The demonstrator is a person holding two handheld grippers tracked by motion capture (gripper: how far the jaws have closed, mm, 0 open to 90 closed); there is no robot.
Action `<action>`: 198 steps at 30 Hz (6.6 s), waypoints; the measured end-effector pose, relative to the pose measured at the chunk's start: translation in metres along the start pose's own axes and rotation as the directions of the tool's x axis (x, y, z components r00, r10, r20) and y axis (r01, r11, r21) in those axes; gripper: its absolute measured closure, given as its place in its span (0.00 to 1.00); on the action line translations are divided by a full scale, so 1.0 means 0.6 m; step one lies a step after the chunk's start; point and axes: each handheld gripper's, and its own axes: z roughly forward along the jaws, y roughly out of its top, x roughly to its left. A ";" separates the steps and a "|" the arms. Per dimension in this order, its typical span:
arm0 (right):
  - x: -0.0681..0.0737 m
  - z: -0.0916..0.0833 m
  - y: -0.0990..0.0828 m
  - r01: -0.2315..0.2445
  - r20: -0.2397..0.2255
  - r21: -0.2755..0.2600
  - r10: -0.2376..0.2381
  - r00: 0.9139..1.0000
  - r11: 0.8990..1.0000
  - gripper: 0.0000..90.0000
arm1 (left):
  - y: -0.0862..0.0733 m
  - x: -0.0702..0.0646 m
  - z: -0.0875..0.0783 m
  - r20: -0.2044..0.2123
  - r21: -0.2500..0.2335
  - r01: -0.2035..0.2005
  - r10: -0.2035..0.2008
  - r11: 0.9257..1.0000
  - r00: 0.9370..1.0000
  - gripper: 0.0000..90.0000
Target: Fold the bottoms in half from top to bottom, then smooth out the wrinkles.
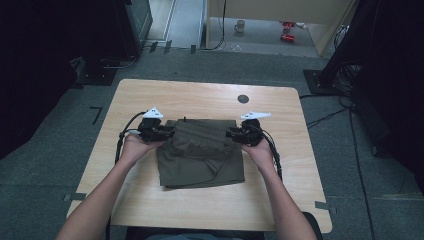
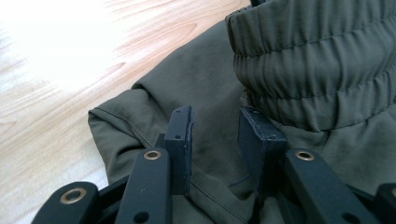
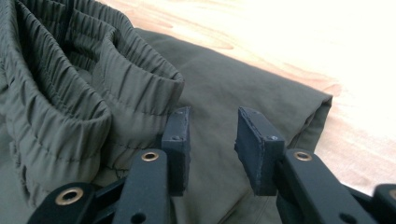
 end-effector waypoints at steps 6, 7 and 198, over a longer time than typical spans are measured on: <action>0.016 -0.014 -0.008 0.034 -0.011 -0.011 -0.034 0.999 0.999 0.72 | -0.006 -0.022 -0.021 -0.012 -0.015 -0.042 0.042 0.999 0.999 0.71; 0.019 -0.017 -0.009 0.043 -0.010 -0.013 -0.043 0.999 0.999 0.72 | -0.007 -0.025 -0.025 -0.012 -0.016 -0.045 0.045 0.999 0.999 0.71; -0.136 -0.087 -0.086 -0.024 0.247 -0.033 0.032 0.968 0.999 0.48 | -0.130 0.069 -0.101 -0.155 0.007 0.083 -0.081 0.997 0.985 0.50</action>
